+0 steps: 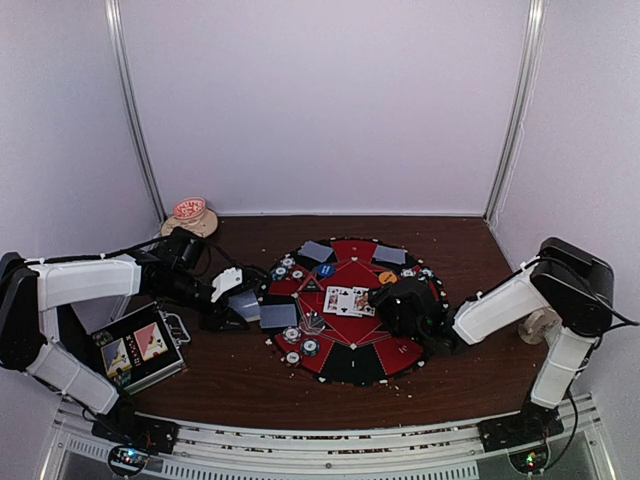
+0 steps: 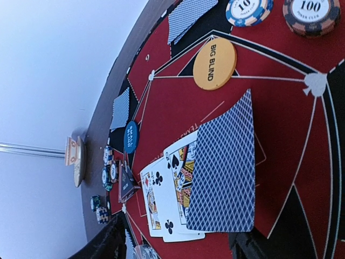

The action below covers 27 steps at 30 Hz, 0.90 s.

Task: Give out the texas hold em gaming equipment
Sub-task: Place the poker card in the community card area.

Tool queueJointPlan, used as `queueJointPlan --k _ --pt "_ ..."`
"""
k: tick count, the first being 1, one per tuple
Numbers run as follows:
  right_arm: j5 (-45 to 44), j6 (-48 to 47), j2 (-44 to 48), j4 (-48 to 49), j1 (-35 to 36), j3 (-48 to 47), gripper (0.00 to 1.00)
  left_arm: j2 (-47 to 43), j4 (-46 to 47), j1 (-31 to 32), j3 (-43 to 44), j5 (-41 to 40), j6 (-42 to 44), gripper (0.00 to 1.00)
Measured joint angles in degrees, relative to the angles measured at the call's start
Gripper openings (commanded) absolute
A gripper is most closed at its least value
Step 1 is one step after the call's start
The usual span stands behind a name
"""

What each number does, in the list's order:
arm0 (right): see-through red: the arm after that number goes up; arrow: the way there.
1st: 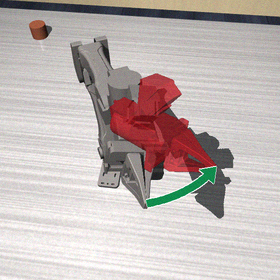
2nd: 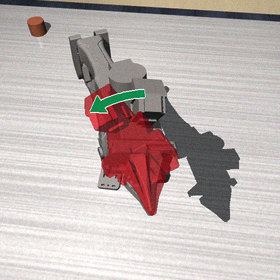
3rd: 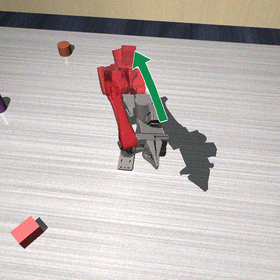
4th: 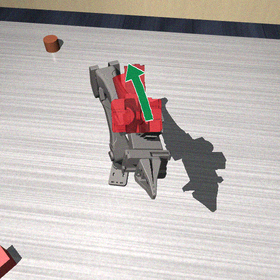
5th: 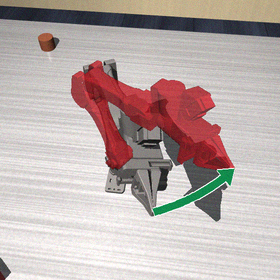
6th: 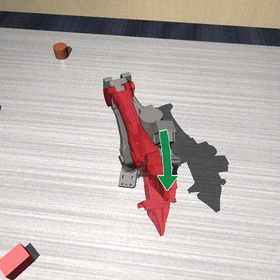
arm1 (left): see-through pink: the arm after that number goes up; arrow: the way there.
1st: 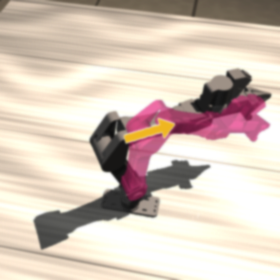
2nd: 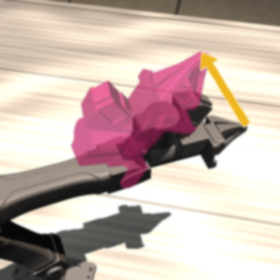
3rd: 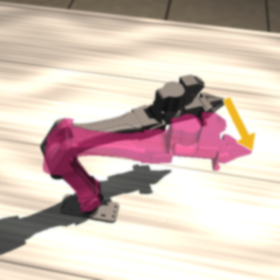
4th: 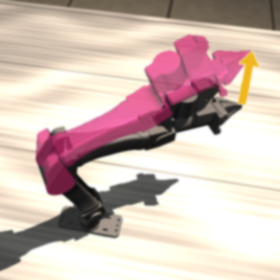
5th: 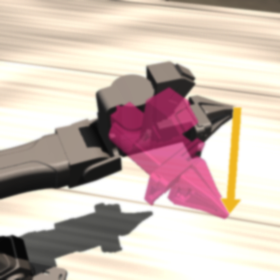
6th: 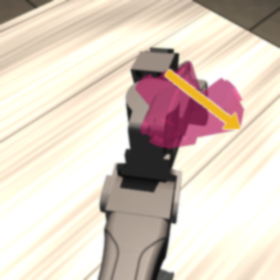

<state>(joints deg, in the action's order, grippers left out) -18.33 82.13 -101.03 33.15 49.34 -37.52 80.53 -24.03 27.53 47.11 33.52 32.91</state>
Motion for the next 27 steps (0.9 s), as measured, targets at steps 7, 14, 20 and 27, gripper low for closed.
queueJointPlan --k 7,14,20,27 --pt "0.33 -6.51 2.14 -12.81 -1.27 -1.90 0.68 -0.42 0.00 0.00 0.00 0.00 0.00 0.46" --pt "1.66 -10.03 4.11 -19.28 -1.38 -1.99 0.69 -0.42 0.00 0.00 0.00 0.00 -0.02 0.46" --pt "2.19 -12.11 6.38 -25.05 -1.18 -2.08 0.70 -0.42 0.00 0.00 0.00 0.00 -0.02 0.46" --pt "0.92 -15.61 8.90 -32.24 -1.33 -3.21 0.70 -0.42 0.00 0.00 0.00 0.00 -0.02 0.45"
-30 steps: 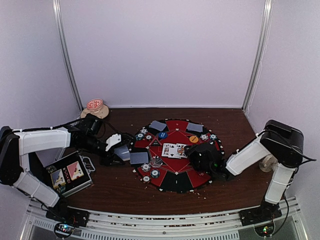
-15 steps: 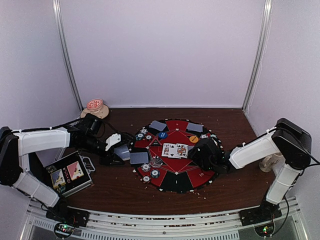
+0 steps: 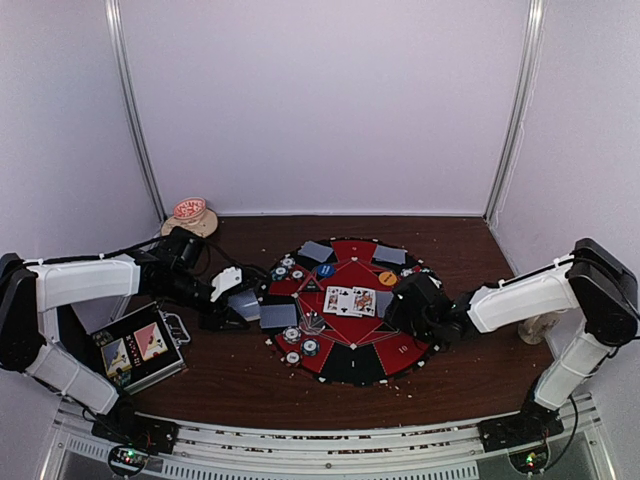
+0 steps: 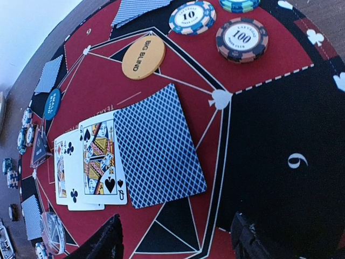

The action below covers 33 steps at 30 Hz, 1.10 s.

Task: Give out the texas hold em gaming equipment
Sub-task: Place the poker card in the community card area, then pick up the poker card from the face-down deck piles.

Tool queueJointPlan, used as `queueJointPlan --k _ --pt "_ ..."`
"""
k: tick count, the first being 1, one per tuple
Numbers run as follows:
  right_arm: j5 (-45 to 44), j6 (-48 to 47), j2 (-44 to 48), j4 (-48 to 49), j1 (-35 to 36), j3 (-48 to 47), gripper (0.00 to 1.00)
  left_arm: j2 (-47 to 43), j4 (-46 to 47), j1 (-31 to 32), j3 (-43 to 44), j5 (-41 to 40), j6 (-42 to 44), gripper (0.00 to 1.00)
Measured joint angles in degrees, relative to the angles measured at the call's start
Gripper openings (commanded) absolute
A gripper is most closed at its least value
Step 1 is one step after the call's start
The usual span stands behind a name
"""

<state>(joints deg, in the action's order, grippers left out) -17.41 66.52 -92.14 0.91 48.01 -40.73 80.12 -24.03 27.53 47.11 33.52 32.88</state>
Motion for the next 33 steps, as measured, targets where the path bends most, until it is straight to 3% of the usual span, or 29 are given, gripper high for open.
queueJointPlan --k 10,33 --pt "-1.14 -8.09 -5.62 -4.52 -3.67 -10.80 0.71 -0.02 0.00 0.00 0.00 0.00 0.00 0.46" --pt "-0.44 -16.83 -13.25 -3.56 -5.62 -13.31 0.72 -0.02 0.00 0.00 0.00 -0.02 0.00 0.46"
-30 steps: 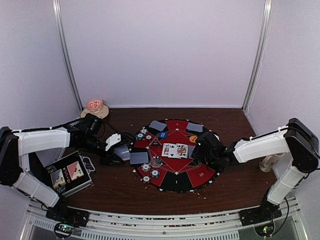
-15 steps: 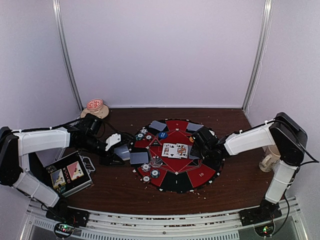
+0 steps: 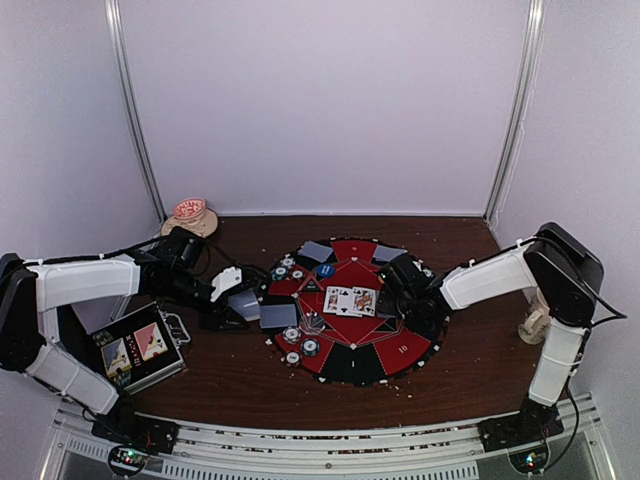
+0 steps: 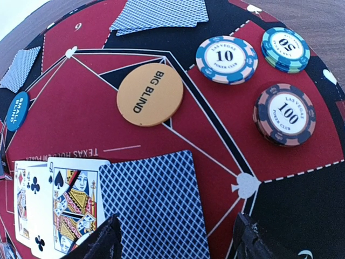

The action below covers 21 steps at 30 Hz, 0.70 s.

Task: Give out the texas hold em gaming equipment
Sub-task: Pick up the poker card from the face-down deck piles.

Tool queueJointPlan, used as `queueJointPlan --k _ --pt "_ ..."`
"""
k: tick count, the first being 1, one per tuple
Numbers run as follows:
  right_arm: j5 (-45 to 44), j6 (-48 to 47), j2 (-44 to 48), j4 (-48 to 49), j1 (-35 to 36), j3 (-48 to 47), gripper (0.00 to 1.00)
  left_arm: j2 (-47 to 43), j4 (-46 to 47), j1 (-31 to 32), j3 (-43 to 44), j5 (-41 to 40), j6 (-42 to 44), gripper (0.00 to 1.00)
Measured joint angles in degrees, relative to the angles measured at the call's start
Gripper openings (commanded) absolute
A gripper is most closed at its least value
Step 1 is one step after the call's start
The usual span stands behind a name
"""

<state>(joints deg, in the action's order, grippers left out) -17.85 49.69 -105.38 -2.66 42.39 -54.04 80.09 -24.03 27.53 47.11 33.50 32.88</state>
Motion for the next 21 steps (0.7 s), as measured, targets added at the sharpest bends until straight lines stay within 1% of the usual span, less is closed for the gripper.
queueJointPlan --k 21 --pt "2.23 -1.51 -2.25 3.89 0.31 -2.10 0.72 0.00 0.00 0.00 0.00 -0.02 0.00 0.46"
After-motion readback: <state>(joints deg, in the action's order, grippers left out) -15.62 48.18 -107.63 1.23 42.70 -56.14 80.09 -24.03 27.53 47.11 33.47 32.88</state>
